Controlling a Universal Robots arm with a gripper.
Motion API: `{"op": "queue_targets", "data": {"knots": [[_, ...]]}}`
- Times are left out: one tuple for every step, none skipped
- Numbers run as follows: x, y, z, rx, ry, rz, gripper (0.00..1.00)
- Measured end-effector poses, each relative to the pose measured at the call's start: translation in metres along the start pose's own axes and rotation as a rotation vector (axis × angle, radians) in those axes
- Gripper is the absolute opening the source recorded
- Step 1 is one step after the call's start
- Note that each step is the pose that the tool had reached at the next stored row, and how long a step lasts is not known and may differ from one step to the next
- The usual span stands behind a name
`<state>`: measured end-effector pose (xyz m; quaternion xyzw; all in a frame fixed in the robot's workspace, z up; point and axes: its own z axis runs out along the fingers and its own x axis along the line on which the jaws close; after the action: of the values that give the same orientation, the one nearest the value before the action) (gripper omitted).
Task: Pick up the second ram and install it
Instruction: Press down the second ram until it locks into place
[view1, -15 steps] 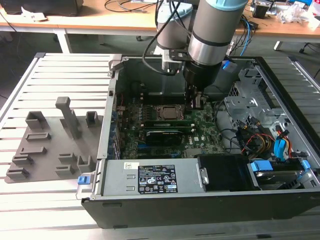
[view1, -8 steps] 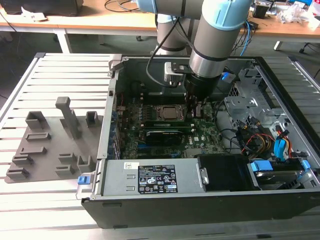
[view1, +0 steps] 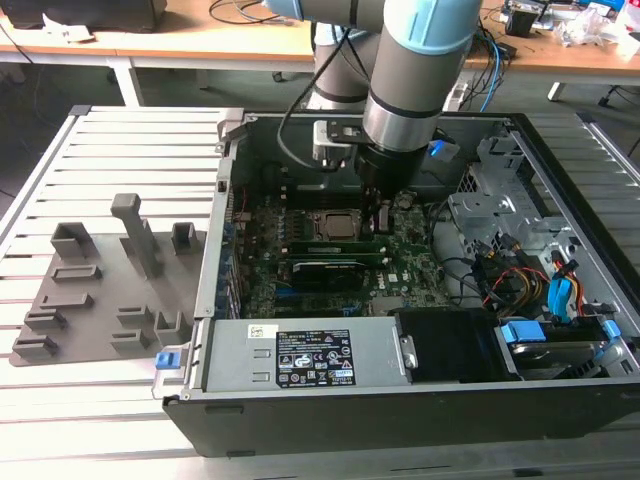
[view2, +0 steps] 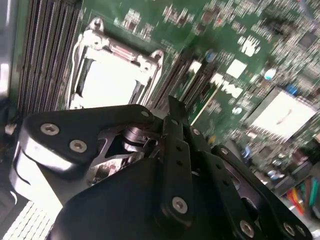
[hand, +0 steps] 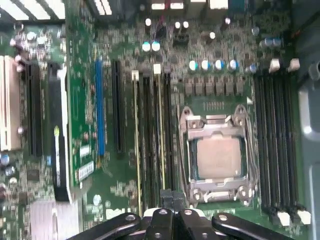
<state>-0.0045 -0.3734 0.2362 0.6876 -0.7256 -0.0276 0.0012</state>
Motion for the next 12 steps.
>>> {"op": "queue_targets", "data": {"knots": [[0.0006, 0.0121, 0.0006, 0.0010, -0.0003, 0.000, 0.11], [0.0013, 0.0214, 0.0009, 0.0016, -0.0003, 0.000, 0.11], [0.0019, 0.0312, 0.0012, 0.0021, -0.0003, 0.000, 0.11], [0.0023, 0.0381, 0.0015, 0.0026, -0.0005, 0.000, 0.11], [0.0029, 0.0498, 0.0021, 0.0040, -0.0007, 0.000, 0.11], [0.0034, 0.0582, 0.0027, 0.0052, -0.0006, 0.000, 0.11], [0.0037, 0.0629, 0.0031, 0.0059, -0.0008, 0.000, 0.11], [0.0039, 0.0661, 0.0034, 0.0062, -0.0014, 0.000, 0.11], [0.0041, 0.0685, 0.0045, 0.0061, -0.0032, 0.000, 0.11], [0.0042, 0.0691, 0.0053, 0.0061, -0.0035, 0.000, 0.11], [0.0043, 0.0695, 0.0061, 0.0059, -0.0034, 0.000, 0.11], [0.0044, 0.0697, 0.0079, 0.0058, -0.0036, -0.001, 0.11]]}}
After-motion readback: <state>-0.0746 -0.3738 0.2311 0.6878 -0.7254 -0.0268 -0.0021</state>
